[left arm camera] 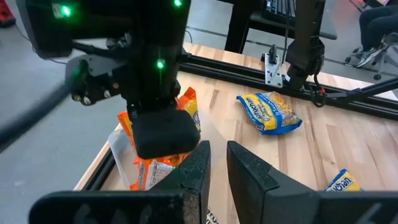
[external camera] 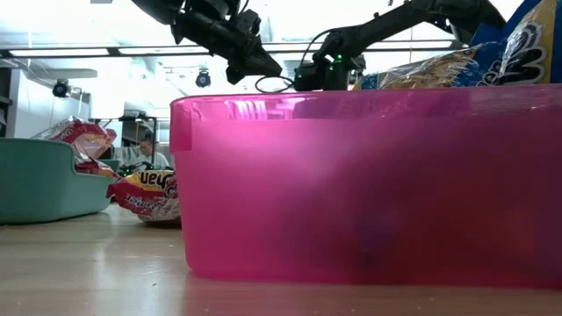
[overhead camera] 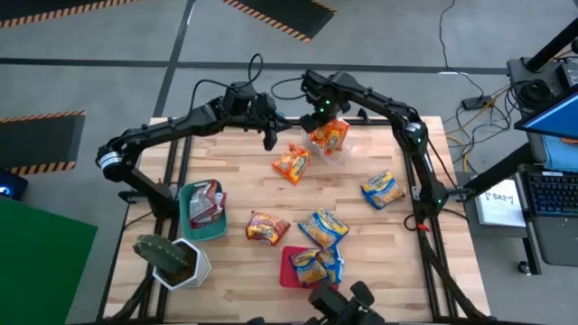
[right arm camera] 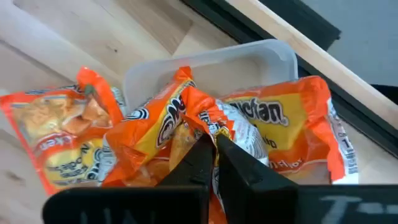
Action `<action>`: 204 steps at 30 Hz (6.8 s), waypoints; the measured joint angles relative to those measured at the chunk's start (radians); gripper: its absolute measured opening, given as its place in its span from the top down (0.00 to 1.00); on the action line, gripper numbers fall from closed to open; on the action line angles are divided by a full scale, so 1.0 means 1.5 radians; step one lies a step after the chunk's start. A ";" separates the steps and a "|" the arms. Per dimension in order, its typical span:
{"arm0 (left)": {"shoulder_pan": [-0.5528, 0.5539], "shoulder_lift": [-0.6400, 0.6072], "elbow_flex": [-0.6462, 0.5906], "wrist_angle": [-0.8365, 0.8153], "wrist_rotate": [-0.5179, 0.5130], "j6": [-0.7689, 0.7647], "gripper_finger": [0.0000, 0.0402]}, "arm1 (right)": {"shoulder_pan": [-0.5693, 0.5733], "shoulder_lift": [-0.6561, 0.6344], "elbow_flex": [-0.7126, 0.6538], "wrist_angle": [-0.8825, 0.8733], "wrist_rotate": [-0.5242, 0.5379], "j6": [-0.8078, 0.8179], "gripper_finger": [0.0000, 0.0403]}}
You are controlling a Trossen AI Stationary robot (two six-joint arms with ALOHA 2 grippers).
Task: Sort Maruchan noodles
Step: Put the right orange noodle pack into the transparent bin, then put the top blue noodle pack into the red bin
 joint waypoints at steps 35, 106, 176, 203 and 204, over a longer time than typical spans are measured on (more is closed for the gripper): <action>0.000 0.000 0.000 -0.001 0.000 0.000 0.91 | 0.023 -0.008 0.051 -0.004 0.016 -0.012 0.76; 0.000 0.000 0.000 -0.042 0.002 -0.006 0.91 | 0.050 -0.166 -0.037 -0.057 -0.041 0.035 0.98; -0.018 0.001 0.000 -0.125 0.060 -0.051 0.91 | 0.161 -0.437 -0.649 0.303 -0.112 0.242 0.98; -0.030 0.167 0.000 -0.046 0.065 -0.032 0.91 | 0.099 -0.600 -0.990 0.559 -0.145 0.450 0.65; -0.032 0.172 0.000 -0.045 0.075 -0.032 0.91 | 0.099 -0.600 -0.991 0.560 -0.139 0.451 0.62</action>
